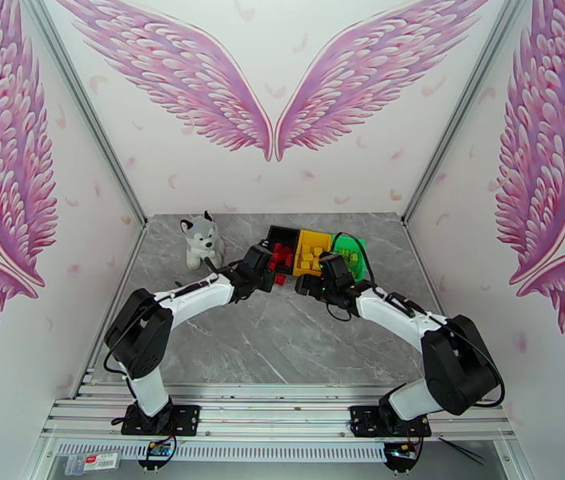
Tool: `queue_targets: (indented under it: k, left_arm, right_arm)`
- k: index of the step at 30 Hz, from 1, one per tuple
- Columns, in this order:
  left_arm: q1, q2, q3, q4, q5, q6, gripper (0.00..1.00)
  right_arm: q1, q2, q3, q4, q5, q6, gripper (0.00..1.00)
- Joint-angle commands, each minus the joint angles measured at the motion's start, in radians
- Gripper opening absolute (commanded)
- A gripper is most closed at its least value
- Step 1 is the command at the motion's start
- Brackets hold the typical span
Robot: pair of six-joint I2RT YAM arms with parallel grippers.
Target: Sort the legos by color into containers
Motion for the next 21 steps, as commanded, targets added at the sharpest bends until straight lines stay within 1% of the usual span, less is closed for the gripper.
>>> queue_targets:
  k: [1, 6, 8, 11, 13, 15, 17, 21]
  left_arm:
    - [0.032, 0.074, 0.134, -0.034, 0.024, 0.019, 0.28]
    - [0.063, 0.213, 0.32, -0.06, 0.06, 0.03, 0.31]
    - [0.071, 0.269, 0.391, -0.067, 0.078, 0.028, 0.35]
    - [0.072, 0.332, 0.473, -0.066, 0.106, 0.037, 0.47]
    - [0.069, 0.352, 0.505, -0.06, 0.105, 0.03, 0.66]
    - [0.064, 0.344, 0.501, -0.042, 0.098, 0.026, 0.77]
    - [0.052, 0.315, 0.469, -0.015, 0.068, 0.033, 0.83]
    - [0.027, 0.203, 0.334, 0.079, 0.011, 0.061, 0.91]
  right_arm:
    - [-0.005, -0.041, -0.02, 0.022, -0.012, 0.015, 0.83]
    - [-0.007, -0.053, -0.02, 0.018, -0.011, 0.015, 0.83]
    - [-0.008, -0.055, -0.02, 0.015, -0.007, 0.012, 0.83]
    - [-0.013, -0.055, -0.018, 0.014, -0.005, 0.01, 0.83]
    - [-0.015, -0.056, -0.02, 0.013, -0.006, 0.008, 0.83]
    - [-0.018, -0.058, -0.02, 0.012, -0.007, 0.009, 0.83]
    - [-0.021, -0.062, -0.022, 0.012, -0.006, 0.008, 0.83]
    - [-0.024, -0.078, -0.029, 0.014, -0.002, 0.005, 0.84]
